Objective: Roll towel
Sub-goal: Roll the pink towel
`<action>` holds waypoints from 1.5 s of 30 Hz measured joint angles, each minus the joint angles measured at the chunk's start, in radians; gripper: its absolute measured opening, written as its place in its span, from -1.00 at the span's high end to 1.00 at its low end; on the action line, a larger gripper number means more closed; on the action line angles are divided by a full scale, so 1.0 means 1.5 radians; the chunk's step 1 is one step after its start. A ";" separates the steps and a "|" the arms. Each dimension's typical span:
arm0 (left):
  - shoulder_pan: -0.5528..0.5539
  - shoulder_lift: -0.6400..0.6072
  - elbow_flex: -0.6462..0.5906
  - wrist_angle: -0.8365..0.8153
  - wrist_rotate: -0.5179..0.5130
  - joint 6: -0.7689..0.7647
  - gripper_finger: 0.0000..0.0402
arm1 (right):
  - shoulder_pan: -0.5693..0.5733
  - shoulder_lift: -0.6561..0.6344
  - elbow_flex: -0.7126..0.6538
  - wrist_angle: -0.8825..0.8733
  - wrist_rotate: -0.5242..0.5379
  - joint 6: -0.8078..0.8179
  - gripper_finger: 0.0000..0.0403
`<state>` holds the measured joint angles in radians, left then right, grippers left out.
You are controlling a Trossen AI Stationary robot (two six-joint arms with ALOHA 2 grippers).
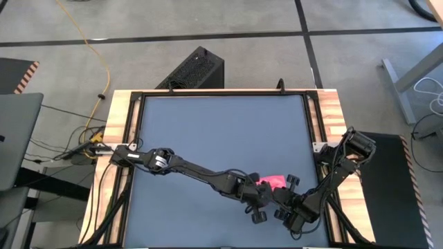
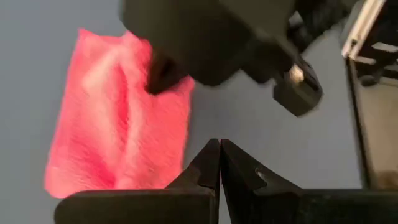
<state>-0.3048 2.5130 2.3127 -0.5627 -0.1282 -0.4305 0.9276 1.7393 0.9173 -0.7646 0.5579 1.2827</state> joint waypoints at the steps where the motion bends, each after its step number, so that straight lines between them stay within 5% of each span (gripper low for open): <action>1: 0.000 0.000 0.004 0.000 -0.011 0.005 1.00 | 0.000 0.000 0.000 0.000 0.000 0.000 0.86; 6: 0.017 0.003 0.008 -0.016 -0.048 0.012 1.00 | 0.000 0.000 0.000 0.000 -0.001 0.000 0.87; 15: 0.040 0.008 -0.053 0.000 0.030 -0.047 1.00 | 0.000 0.000 0.000 0.001 -0.004 0.000 0.87; 31: 0.039 0.007 -0.062 -0.050 0.007 -0.048 1.00 | -0.005 -0.001 0.006 -0.012 -0.006 0.008 0.86; 45: 0.031 0.041 -0.060 -0.020 0.005 -0.088 1.00 | 0.003 -0.038 0.077 -0.159 0.005 0.090 0.70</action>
<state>-0.2581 2.5746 2.2234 -0.5920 -0.1214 -0.5622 0.9324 1.6828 1.0332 -1.0036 0.5655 1.4173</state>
